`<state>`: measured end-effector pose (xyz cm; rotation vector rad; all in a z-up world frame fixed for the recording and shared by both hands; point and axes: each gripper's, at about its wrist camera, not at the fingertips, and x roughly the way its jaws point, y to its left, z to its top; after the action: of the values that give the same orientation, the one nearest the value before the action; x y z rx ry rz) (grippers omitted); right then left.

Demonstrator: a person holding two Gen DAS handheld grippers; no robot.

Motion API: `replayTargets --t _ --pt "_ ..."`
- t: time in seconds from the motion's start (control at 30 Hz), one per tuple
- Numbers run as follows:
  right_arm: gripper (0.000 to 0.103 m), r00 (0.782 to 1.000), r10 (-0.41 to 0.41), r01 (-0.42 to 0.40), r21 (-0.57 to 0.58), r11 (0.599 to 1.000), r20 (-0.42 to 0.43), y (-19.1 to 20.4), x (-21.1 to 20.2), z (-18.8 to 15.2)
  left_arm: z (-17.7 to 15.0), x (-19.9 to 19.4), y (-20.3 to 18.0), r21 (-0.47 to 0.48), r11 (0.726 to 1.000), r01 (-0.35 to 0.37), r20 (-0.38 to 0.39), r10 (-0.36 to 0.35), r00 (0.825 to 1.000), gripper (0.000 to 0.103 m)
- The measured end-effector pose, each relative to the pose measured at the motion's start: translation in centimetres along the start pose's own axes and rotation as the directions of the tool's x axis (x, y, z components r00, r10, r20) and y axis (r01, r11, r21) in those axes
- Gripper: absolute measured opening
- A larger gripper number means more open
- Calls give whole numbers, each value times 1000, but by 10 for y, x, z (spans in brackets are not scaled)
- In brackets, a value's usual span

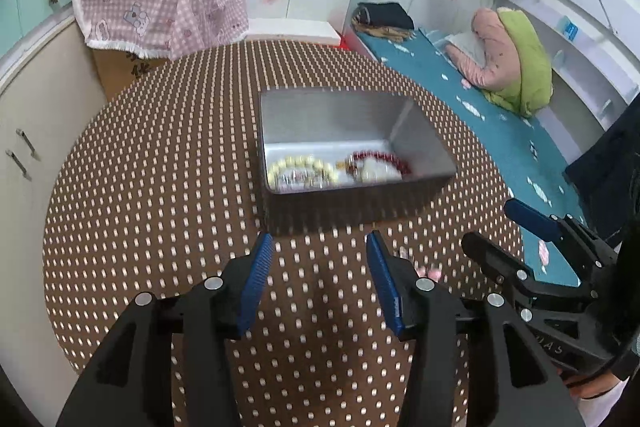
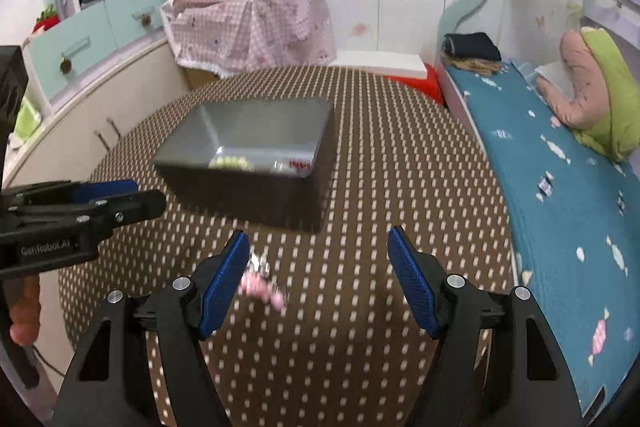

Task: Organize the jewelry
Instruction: 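Move both tools back to the last pink charms beside the box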

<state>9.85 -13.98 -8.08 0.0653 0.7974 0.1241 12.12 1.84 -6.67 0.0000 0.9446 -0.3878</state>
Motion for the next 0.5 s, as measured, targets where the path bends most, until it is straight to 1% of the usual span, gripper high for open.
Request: replayTargets --t 0.1,0.2,0.33,0.37,0.4,0.47,0.5 --pt "69 999 33 -34 -21 999 -28 4 2 -16 -11 3 0 -7 1000 -1 -25 1 1000 47" --pt "69 997 47 -50 -39 998 -62 9 8 -29 -19 7 1 -18 1000 -2 -46 1 999 47" --pt "69 995 65 -69 -55 996 -79 17 19 -34 -24 10 2 -31 1000 -4 -61 2 998 47" --pt "67 995 64 -69 -62 996 -81 19 22 -34 -25 10 3 -34 999 -2 -64 0 998 47" --pt "55 995 63 -70 -75 995 -82 22 25 -33 -27 11 4 -35 999 -1 -66 -2 998 47" --pt "43 992 80 -89 -91 992 -95 26 33 -32 -28 13 4 -38 999 -4 -73 1 997 47" --pt "40 991 85 -95 -90 991 -101 27 36 -31 -28 13 4 -39 999 -5 -75 2 997 47"
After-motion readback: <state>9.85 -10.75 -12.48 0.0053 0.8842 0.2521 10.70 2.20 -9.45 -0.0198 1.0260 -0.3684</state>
